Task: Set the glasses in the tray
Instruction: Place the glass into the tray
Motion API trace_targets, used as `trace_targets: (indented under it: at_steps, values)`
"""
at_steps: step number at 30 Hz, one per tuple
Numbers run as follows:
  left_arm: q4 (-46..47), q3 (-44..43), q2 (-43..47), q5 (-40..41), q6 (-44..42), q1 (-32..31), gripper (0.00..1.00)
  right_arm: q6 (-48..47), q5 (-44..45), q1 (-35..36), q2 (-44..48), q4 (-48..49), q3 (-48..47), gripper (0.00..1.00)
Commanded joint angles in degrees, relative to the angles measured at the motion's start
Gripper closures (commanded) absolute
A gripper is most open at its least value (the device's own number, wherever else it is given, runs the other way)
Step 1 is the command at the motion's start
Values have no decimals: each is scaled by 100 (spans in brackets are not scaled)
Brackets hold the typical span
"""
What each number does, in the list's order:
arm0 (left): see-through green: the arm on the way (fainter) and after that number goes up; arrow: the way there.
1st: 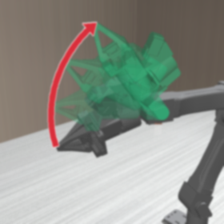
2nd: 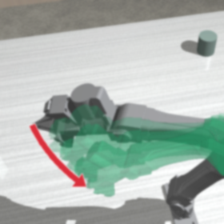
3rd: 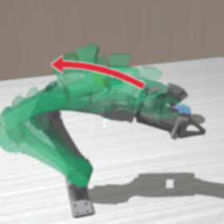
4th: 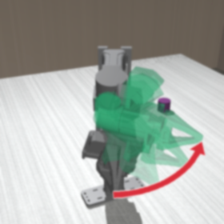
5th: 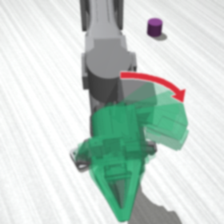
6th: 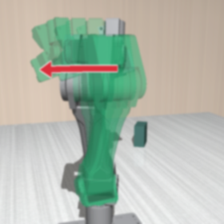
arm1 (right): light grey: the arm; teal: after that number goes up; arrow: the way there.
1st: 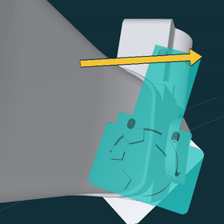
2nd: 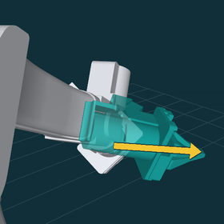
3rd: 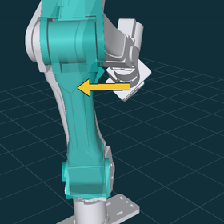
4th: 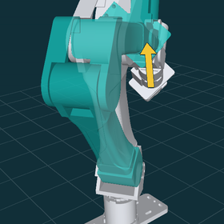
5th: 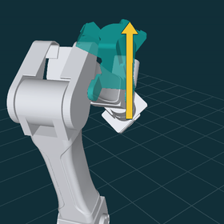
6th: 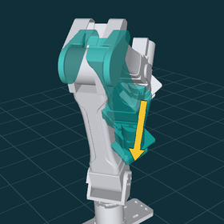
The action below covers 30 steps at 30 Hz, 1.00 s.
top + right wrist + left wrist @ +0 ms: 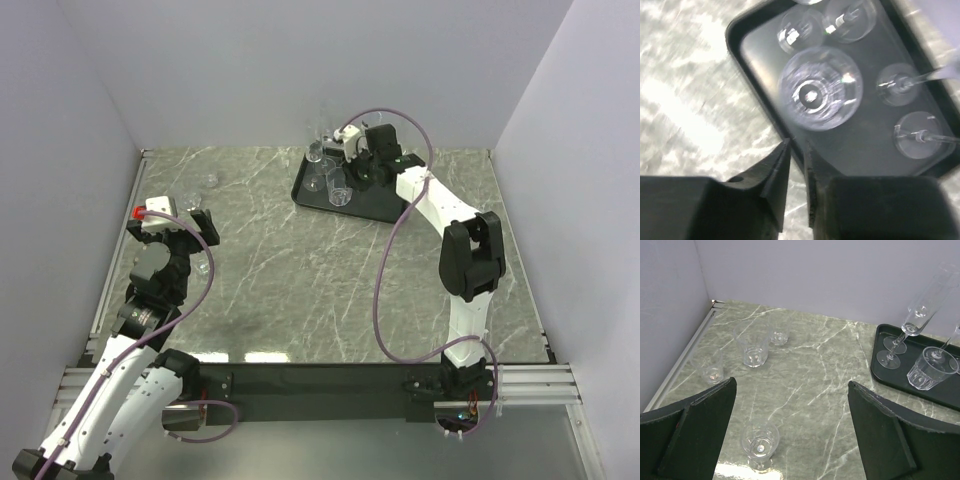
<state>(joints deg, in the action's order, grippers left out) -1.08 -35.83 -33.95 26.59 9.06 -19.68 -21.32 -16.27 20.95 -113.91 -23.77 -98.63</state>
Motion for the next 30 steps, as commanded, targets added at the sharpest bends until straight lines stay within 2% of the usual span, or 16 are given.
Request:
trace_targets:
  at_steps: [1,7,17,30]
  values:
    - [231,15,47,-84,-62,17,1,-530,-622,-65,229,-303,159,81]
    - [231,6,38,-84,-71,17,1,-1312,-702,32,220,-172,554,86]
    - [231,15,-15,-84,-80,17,1,-2621,-193,357,-131,188,555,88]
    - [240,15,-50,-101,-89,17,1,-2676,572,621,-905,215,-139,87]
